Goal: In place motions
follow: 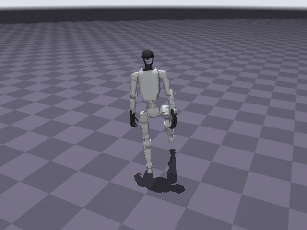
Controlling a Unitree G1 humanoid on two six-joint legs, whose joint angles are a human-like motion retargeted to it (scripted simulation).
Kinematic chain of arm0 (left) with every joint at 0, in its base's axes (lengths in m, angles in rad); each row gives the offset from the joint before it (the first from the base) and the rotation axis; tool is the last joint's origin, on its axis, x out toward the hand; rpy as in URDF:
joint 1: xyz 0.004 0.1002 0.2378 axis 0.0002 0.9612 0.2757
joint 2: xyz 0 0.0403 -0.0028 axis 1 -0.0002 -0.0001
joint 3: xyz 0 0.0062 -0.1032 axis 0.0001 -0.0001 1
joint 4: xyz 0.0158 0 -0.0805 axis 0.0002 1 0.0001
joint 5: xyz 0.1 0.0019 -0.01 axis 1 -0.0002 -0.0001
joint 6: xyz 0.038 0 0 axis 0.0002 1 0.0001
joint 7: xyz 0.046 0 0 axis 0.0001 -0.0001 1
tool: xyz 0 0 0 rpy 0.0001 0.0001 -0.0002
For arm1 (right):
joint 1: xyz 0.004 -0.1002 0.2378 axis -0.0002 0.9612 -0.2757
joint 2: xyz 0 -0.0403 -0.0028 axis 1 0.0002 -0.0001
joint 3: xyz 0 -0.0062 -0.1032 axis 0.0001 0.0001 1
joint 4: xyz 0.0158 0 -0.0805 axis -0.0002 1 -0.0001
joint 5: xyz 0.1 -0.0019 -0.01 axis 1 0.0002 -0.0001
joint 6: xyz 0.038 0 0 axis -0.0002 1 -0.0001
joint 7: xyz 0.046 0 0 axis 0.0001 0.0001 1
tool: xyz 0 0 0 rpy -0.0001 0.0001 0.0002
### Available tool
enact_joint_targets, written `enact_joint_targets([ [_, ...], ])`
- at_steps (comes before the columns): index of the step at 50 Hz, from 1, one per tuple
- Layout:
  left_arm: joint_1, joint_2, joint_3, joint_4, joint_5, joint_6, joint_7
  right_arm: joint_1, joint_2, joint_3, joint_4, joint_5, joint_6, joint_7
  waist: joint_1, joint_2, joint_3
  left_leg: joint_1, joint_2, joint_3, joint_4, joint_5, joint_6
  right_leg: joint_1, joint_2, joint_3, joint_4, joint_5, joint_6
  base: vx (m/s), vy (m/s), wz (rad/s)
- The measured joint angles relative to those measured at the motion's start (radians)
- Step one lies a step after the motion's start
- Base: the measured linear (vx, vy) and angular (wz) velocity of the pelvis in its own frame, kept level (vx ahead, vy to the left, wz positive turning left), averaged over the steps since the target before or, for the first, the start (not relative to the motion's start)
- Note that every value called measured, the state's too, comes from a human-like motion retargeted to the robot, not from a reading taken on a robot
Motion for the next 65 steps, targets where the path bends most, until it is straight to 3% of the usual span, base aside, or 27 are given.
enact_joint_targets([
  [8, 0.085, -0.054, 0.004, -0.013, 0.016, -0.031, -0.053, 0.068, 0.019, 0.016, 0.053, -0.027, 0.011, 0.007, 0.068, -0.023, -0.113, 0.027, -0.117, 0.04, -0.032, -0.03, 0.08, 0.277, -0.122, -0.038, -0.012, 0.125, 0.0, 0.14, 0.26, -0.31],
  [10, 0.111, -0.061, 0.013, 0.014, 0.027, -0.026, -0.044, 0.063, 0.014, 0.027, 0.053, -0.033, 0.012, 0.0, 0.086, -0.031, -0.148, 0.024, -0.149, 0.049, -0.043, -0.034, 0.097, 0.359, -0.145, -0.056, 0.003, 0.176, -0.031, 0.14, 0.07, -0.47],
  [13, 0.134, -0.056, 0.037, 0.086, 0.05, -0.007, -0.006, 0.037, 0.016, 0.052, 0.029, -0.046, -0.001, -0.021, 0.134, -0.033, -0.195, 0.008, -0.151, 0.079, -0.043, -0.047, 0.095, 0.483, -0.101, -0.039, 0.009, 0.283, -0.137, 0.1, -0.11, -0.85],
  [15, 0.147, -0.048, 0.06, 0.141, 0.064, 0.014, 0.021, 0.02, 0.02, 0.074, -0.005, -0.056, -0.013, -0.035, 0.156, -0.039, -0.225, -0.006, -0.16, 0.087, -0.04, -0.057, 0.093, 0.571, -0.077, -0.018, 0.002, 0.359, -0.167, 0.1, -0.2, -0.64],
  [17, 0.161, -0.041, 0.082, 0.191, 0.07, 0.036, 0.048, 0.002, 0.027, 0.098, -0.042, -0.072, -0.024, -0.043, 0.162, -0.041, -0.246, -0.014, -0.166, 0.078, -0.034, -0.065, 0.088, 0.647, -0.057, -0.098, -0.031, 0.253, -0.221, 0.11, -0.16, -0.26],
  [18, 0.166, -0.037, 0.09, 0.211, 0.067, 0.046, 0.061, -0.01, 0.03, 0.109, -0.062, -0.082, -0.029, -0.045, 0.161, -0.059, -0.251, -0.014, -0.189, 0.074, -0.031, -0.069, 0.089, 0.675, -0.081, -0.198, -0.093, 0.267, -0.195, 0.09, -0.16, -0.27],
  [20, 0.18, -0.037, 0.105, 0.238, 0.053, 0.057, 0.087, -0.036, 0.037, 0.13, -0.103, -0.103, -0.042, -0.049, 0.19, -0.083, -0.26, -0.012, -0.215, 0.1, -0.031, -0.081, 0.083, 0.671, -0.087, -0.198, -0.158, 0.287, -0.156, 0.03, -0.21, -0.9],
  [22, 0.182, -0.045, 0.129, 0.246, 0.034, 0.057, 0.11, -0.073, 0.047, 0.154, -0.155, -0.12, -0.053, -0.056, 0.253, -0.074, -0.271, -0.026, -0.193, 0.165, -0.033, -0.094, 0.066, 0.615, -0.091, -0.089, -0.132, 0.284, -0.127, -0.07, -0.24, -1.48],
  [25, 0.185, -0.072, 0.154, 0.227, -0.005, 0.039, 0.113, -0.13, 0.059, 0.197, -0.243, -0.142, -0.074, -0.064, 0.232, -0.053, -0.263, -0.05, -0.172, 0.172, -0.039, -0.09, 0.045, 0.565, -0.068, -0.031, -0.112, 0.298, -0.146, -0.12, -0.23, -0.33],
  [28, 0.168, -0.092, 0.137, 0.213, -0.061, 0.016, 0.103, -0.168, 0.066, 0.251, -0.332, -0.153, -0.092, -0.066, 0.168, -0.035, -0.228, -0.042, -0.157, 0.176, -0.059, -0.077, 0.025, 0.576, -0.051, -0.074, -0.118, 0.309, -0.161, -0.12, -0.19, 0.25],
  [32, 0.119, -0.093, 0.082, 0.185, -0.017, 0.026, 0.078, -0.152, 0.071, 0.266, -0.4, -0.163, -0.133, -0.077, 0.109, -0.01, -0.244, -0.065, -0.13, 0.16, -0.08, -0.059, -0.012, 0.563, -0.037, -0.089, -0.117, 0.321, -0.165, -0.04, -0.19, 0.63],
  [36, 0.087, -0.086, 0.007, 0.094, 0.046, 0.001, 0.048, -0.119, 0.072, 0.244, -0.347, -0.16, -0.149, -0.073, 0.106, -0.017, -0.26, -0.08, -0.12, 0.142, -0.084, -0.056, -0.041, 0.564, -0.023, -0.099, -0.13, 0.342, -0.18, 0.02, -0.28, 0.44],
  [43, 0.072, -0.095, -0.018, -0.026, 0.039, -0.065, -0.013, -0.094, 0.041, 0.168, -0.1, -0.228, -0.081, 0.022, 0.075, -0.009, -0.277, -0.085, -0.077, 0.162, -0.047, -0.094, -0.064, 0.571, 0.013, -0.07, -0.12, 0.366, -0.213, 0.03, -0.21, 0.1],
  [48, 0.094, -0.095, -0.007, -0.03, 0.02, -0.099, -0.034, -0.043, -0.003, 0.073, 0.004, -0.189, -0.046, 0.067, 0.057, -0.032, -0.282, -0.124, -0.072, 0.183, 0.109, -0.126, -0.004, 0.591, 0.0, -0.026, -0.112, 0.386, -0.231, 0.07, -0.18, -0.16],
  [50, 0.107, -0.09, -0.006, -0.026, 0.022, -0.105, -0.008, -0.025, -0.024, 0.034, 0.028, -0.153, -0.034, 0.073, 0.069, -0.06, -0.274, -0.156, -0.088, 0.2, 0.223, -0.12, 0.08, 0.601, -0.036, -0.001, -0.105, 0.395, -0.239, 0.05, -0.09, -0.67],
  [52, 0.119, -0.087, 0.005, -0.022, 0.026, -0.113, 0.032, -0.019, -0.045, 0.0, 0.044, -0.117, -0.019, 0.069, 0.061, -0.08, -0.254, -0.23, -0.129, 0.161, 0.384, -0.138, 0.2, 0.613, -0.069, 0.013, -0.094, 0.399, -0.249, 0.0, -0.04, -0.47],
  [53, 0.126, -0.087, 0.011, -0.023, 0.028, -0.116, 0.051, -0.017, -0.056, -0.013, 0.049, -0.099, -0.012, 0.065, 0.069, -0.082, -0.243, -0.275, -0.134, 0.173, 0.456, -0.155, 0.226, 0.614, -0.076, 0.029, -0.086, 0.402, -0.252, -0.02, 0.02, -0.7],
  [55, 0.14, -0.083, 0.022, -0.024, 0.032, -0.125, 0.074, -0.014, -0.077, -0.027, 0.053, -0.058, 0.004, 0.058, 0.082, -0.064, -0.217, -0.353, -0.127, 0.203, 0.504, -0.134, 0.191, 0.616, -0.066, 0.041, -0.071, 0.408, -0.26, -0.05, 0.02, -0.71],
  [59, 0.132, -0.062, 0.031, -0.041, 0.036, -0.13, 0.09, -0.027, -0.084, -0.021, 0.047, 0.032, 0.005, 0.042, 0.124, -0.003, -0.088, -0.483, -0.107, 0.24, 0.292, -0.04, -0.045, 0.656, 0.014, 0.023, -0.03, 0.409, -0.31, -0.21, -0.03, -0.39],
  [62, 0.138, -0.052, 0.03, -0.058, 0.035, -0.126, 0.092, -0.031, -0.08, 0.004, 0.042, 0.048, -0.002, 0.051, 0.237, 0.031, -0.004, -0.63, -0.068, 0.211, 0.125, -0.047, -0.198, 0.685, 0.07, 0.061, 0.015, 0.407, -0.356, -0.11, -0.07, -1.18],
  [65, 0.156, -0.067, 0.043, -0.06, 0.019, -0.119, 0.099, -0.048, -0.076, 0.041, 0.026, 0.0, -0.004, 0.063, 0.36, 0.02, 0.091, -0.785, -0.074, 0.098, 0.044, -0.088, -0.264, 0.726, 0.043, 0.124, 0.071, 0.401, -0.368, -0.06, 0.12, -1.43],
])
